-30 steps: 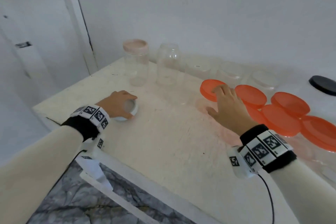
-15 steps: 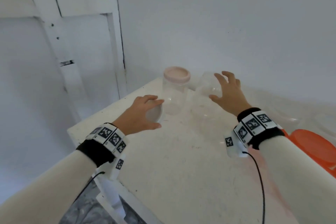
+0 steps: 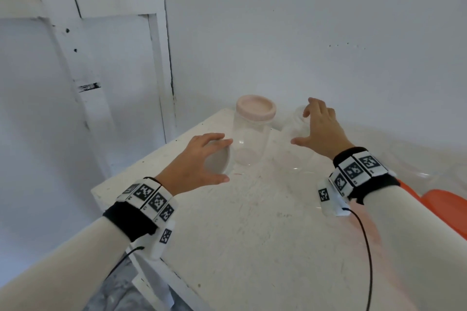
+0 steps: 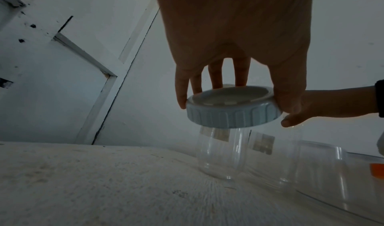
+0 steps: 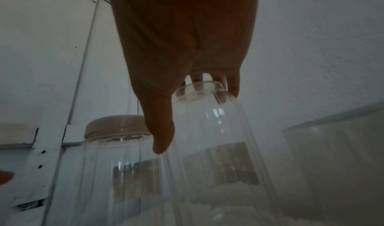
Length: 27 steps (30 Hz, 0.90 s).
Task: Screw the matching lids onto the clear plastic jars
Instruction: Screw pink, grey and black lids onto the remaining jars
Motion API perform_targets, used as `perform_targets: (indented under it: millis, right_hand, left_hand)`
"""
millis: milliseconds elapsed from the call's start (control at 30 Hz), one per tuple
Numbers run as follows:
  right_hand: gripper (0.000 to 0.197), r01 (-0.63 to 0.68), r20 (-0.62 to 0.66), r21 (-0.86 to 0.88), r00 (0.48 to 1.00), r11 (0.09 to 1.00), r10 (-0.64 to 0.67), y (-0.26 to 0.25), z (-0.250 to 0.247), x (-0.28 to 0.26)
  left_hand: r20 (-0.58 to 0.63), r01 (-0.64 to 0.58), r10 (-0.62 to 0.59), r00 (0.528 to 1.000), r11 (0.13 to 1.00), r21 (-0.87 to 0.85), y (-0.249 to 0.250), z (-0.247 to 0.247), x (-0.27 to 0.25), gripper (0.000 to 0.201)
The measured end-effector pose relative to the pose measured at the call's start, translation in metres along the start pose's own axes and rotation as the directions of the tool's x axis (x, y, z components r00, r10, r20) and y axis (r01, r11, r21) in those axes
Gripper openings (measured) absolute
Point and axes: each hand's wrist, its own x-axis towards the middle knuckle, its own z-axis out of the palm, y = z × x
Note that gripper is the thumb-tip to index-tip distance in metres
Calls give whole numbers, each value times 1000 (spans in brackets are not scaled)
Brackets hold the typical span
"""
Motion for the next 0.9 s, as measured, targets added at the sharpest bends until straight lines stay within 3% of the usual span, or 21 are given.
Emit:
perform_targets:
  millis: [200,467,633,800,900]
  right_hand:
    - [102,66,149,-327,989,943,-18,-8,-13,-14]
    - [89,97,100,-489,994,867,-55,-14,-18,-54]
    - [70,27,23,-284,1000,959,-21,-8,-16,-88]
    - [93,-53,50,14,997,998,52,1,-12,-122]
    - [95,-95,94,122,992,988,83,2,-10,-138]
  left_hand:
    - [-4,-14,14,1000,1000,-12,5,4,0,78]
    - [-44,-74,72,996,996,-54,16,9,-2,81]
    - [-84,-69,61,995,993,-97,25,6,0,78]
    - [-86,-73,60,994,985,-159,30,4,1,82]
    - [-96,-53,31,995,971,-232,35,5,2,88]
